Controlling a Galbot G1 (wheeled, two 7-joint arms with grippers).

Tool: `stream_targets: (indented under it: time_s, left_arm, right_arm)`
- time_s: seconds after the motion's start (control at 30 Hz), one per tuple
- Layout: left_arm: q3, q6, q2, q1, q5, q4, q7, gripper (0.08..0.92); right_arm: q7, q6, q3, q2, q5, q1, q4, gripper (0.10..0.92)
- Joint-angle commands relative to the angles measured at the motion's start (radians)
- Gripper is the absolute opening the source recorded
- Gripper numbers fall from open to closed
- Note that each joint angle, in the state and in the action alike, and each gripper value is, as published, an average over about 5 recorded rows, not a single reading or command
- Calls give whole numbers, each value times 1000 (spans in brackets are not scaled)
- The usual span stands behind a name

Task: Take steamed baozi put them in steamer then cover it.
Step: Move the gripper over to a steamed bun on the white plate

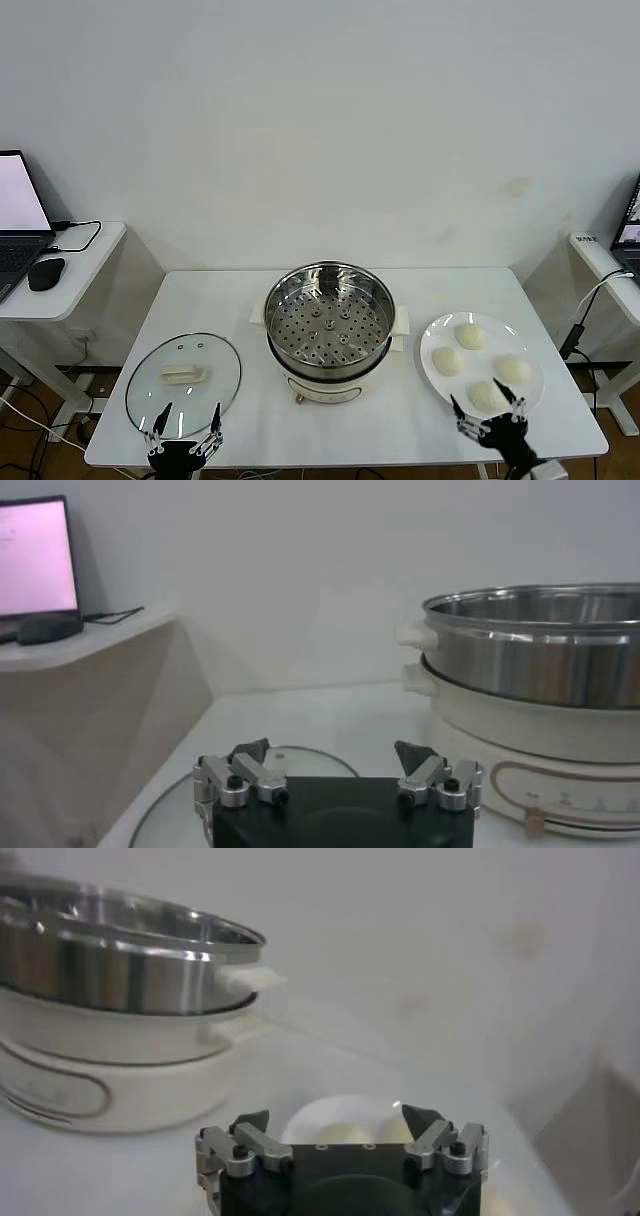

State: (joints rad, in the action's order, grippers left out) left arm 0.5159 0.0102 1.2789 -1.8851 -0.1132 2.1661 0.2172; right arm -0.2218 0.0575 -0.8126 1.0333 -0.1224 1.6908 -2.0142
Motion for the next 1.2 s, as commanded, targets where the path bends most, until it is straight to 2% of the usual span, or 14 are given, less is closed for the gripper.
stream_targets:
  time_s: [0.03, 0.27, 0.43, 0.6, 0.9, 1.2]
  left_arm:
    - [6, 27, -6, 7, 16, 7, -10, 823]
    - [8, 35, -15, 18, 41, -4, -2, 823]
    - [11, 35, -13, 20, 51, -14, 4, 823]
    - [17, 35, -14, 28, 57, -12, 8, 823]
    - [23, 35, -13, 25, 66, -14, 14, 823]
    - [34, 35, -7, 28, 67, -15, 16, 823]
  right_arm:
    - [-28, 12, -65, -143, -204, -89, 50, 823]
    - [-277, 40, -16, -378, -328, -279, 182, 823]
    - [-408, 13, 110, -521, -326, -454, 305, 823]
    - [-531, -19, 361, -593, -279, -718, 445, 823]
    - [-739, -67, 841, -565, -182, -1163, 646, 823]
    - [-814, -147, 1136, -413, -222, -1445, 852, 823]
